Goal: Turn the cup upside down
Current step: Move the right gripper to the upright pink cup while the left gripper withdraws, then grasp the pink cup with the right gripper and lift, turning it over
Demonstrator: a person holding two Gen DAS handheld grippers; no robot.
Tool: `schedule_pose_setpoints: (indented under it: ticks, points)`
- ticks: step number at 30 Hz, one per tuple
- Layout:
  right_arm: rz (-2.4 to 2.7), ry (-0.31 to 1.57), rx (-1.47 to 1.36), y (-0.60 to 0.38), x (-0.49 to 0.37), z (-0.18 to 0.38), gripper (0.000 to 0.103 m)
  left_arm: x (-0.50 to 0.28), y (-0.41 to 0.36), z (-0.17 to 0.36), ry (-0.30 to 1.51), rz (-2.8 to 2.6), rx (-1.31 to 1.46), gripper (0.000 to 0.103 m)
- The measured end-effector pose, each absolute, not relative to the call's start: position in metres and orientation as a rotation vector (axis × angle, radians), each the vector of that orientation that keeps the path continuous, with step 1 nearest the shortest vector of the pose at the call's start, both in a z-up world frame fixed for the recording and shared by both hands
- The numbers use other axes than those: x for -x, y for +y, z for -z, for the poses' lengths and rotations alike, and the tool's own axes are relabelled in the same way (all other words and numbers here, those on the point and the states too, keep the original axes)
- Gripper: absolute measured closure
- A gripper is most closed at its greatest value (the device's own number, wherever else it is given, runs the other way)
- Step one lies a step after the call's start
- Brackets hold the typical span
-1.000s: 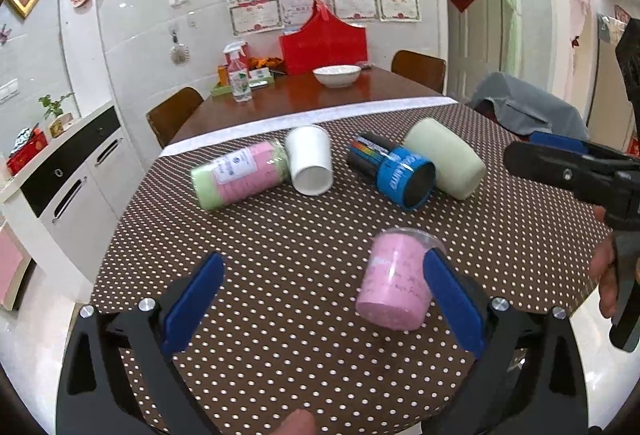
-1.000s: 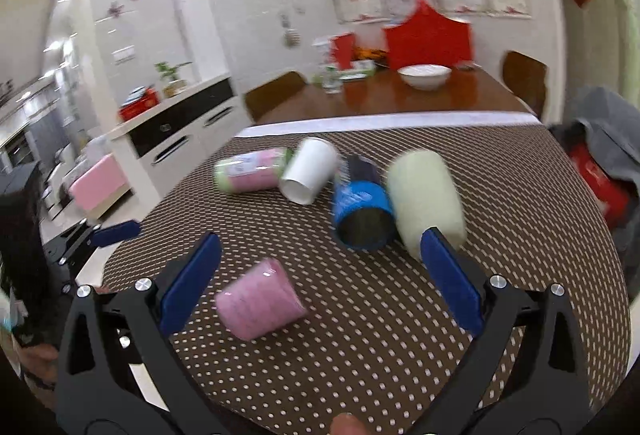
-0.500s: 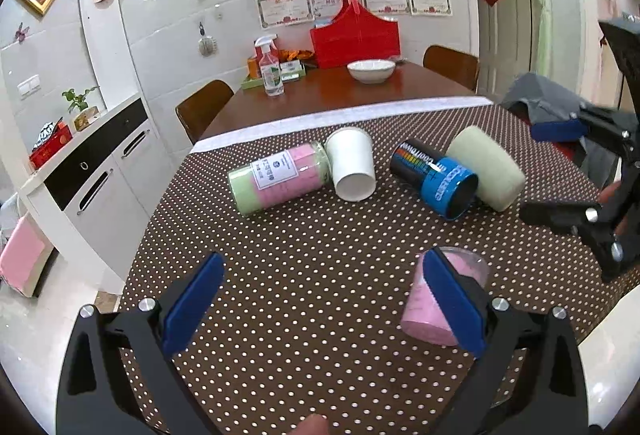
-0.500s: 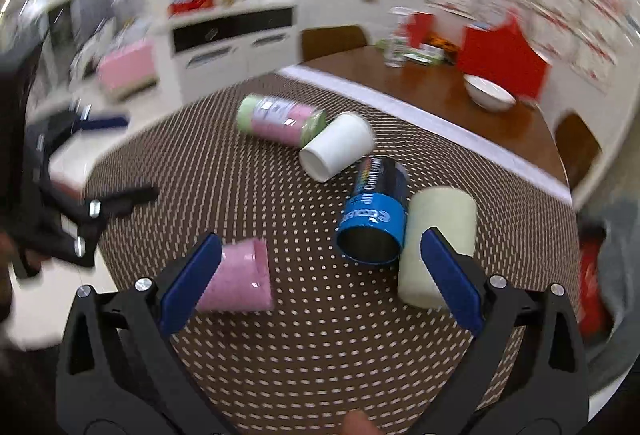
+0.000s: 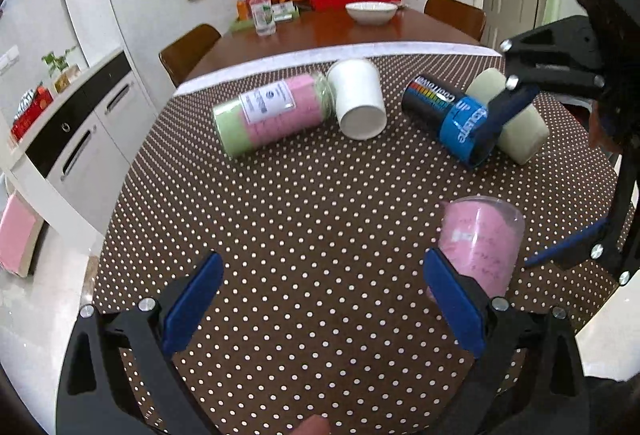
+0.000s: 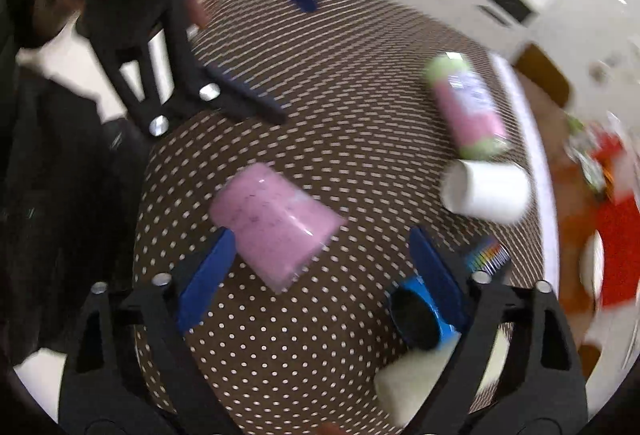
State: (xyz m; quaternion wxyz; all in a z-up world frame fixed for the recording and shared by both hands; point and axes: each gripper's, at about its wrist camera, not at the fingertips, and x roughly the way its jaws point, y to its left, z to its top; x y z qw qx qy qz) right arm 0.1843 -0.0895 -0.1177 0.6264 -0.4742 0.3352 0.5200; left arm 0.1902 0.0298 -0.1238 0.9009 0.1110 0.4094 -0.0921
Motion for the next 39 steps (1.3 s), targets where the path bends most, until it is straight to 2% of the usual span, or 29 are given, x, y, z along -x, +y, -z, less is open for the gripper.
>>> schedule_pose_setpoints:
  ticks: [13,24,31,39]
  points:
    - [-1.454,0.900,1.412,-0.044,-0.184,0.156,0.028,-0.202,0.035,0.147,0.939,0.199,-0.249,0.005]
    - [-1.447,0.963,1.407,-0.044,-0.173,0.177,0.038,-0.206,0.034,0.159,0.974,0.212,-0.253,0.005]
    - [-1.356,1.004,1.273,-0.055,-0.188,0.172,0.040,-0.201,0.030,0.160,0.971,0.218,-0.255,0.005]
    - [-1.250,1.054,0.957,-0.076,-0.217,0.145,0.040,-0.191,0.025,0.155,0.946,0.241,-0.260,0.005]
